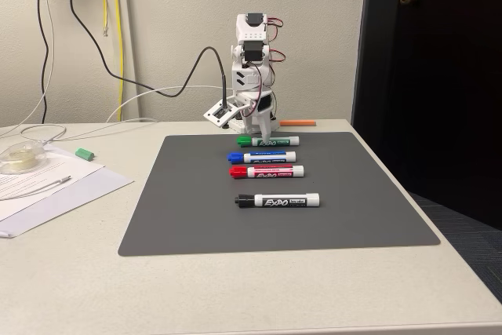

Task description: Pick up the green marker.

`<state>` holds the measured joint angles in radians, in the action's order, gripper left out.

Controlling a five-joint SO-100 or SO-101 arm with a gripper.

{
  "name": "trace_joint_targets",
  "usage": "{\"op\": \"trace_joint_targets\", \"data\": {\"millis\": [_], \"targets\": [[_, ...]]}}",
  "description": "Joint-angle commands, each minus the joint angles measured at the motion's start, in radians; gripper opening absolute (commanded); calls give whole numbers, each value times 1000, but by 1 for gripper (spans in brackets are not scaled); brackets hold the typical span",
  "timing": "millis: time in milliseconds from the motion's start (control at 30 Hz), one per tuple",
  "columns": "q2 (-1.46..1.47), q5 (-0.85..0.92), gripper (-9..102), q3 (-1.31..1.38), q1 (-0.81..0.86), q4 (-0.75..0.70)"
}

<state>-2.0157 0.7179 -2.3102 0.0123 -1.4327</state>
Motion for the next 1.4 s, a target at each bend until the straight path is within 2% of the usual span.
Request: {"op": "trace_joint_targets", "data": {"millis": [0,100,333,667,1367], "targets": [[20,5,33,18,11,-21],[77,-11,37,17,25,-31],[130,-71,38,-43,11,69],[175,-114,39,-69,-17,132],[215,-242,26,-34,-112,275]]}}
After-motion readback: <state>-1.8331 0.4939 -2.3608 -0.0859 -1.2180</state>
